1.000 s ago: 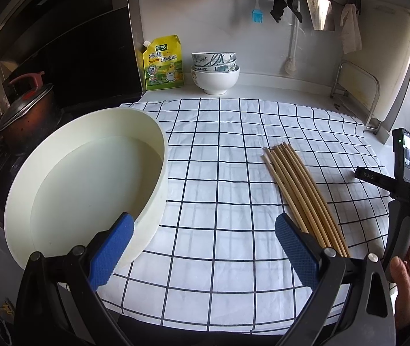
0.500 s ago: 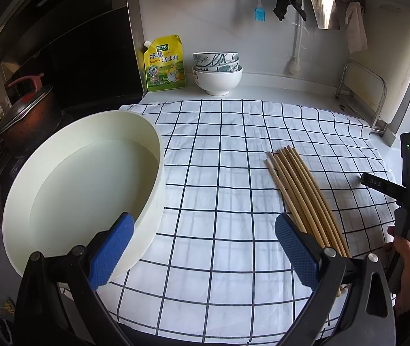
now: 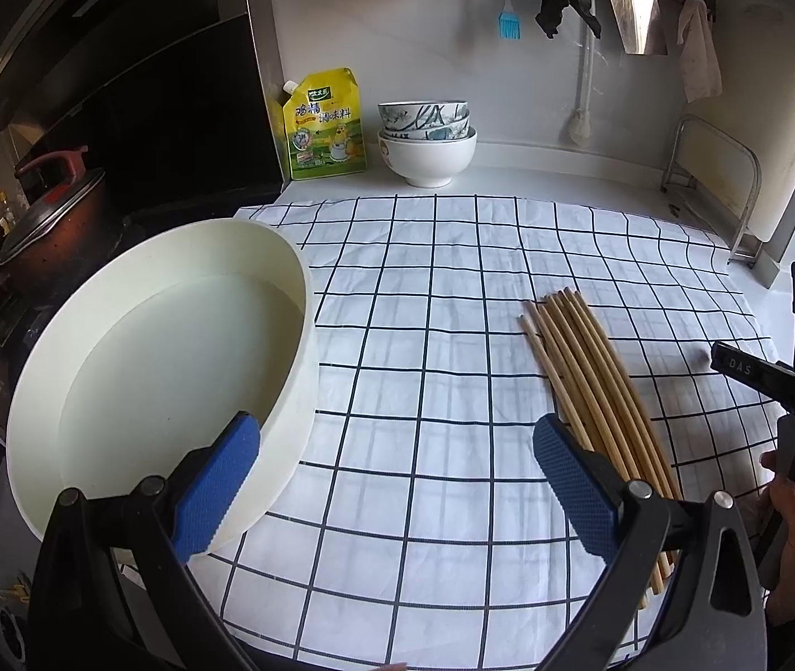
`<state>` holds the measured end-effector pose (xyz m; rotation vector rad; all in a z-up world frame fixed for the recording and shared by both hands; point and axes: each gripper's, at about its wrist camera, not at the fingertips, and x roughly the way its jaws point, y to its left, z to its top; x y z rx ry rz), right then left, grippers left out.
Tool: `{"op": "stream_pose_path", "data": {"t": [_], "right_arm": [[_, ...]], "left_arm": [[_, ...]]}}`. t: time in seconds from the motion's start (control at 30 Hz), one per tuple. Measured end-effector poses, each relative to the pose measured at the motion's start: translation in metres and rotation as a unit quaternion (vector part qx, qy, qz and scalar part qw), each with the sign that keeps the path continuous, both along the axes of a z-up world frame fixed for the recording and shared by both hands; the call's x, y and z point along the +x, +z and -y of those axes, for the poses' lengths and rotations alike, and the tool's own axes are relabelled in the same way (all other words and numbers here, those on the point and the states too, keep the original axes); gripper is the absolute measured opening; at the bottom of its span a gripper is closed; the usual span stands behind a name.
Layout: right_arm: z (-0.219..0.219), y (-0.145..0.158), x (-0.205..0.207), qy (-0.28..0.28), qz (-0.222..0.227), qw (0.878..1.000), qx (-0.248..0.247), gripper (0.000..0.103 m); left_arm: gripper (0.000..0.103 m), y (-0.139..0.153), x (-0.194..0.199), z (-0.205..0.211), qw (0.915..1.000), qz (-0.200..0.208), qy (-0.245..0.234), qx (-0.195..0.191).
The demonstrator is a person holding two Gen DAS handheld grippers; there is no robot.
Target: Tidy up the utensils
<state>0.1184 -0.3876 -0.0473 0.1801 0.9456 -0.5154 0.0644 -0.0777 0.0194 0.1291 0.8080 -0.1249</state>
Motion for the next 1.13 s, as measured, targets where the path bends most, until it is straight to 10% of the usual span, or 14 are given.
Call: {"op": "stream_pose_path", "data": {"t": [1.13], "right_arm": [[-0.032, 0.028, -0.01, 0.045, 0.064, 0.996, -0.048, 0.095]], "left_arm": [[0.097, -0.004, 0.009, -0.009, 0.9993, -0.003, 0.024, -0.027]]}}
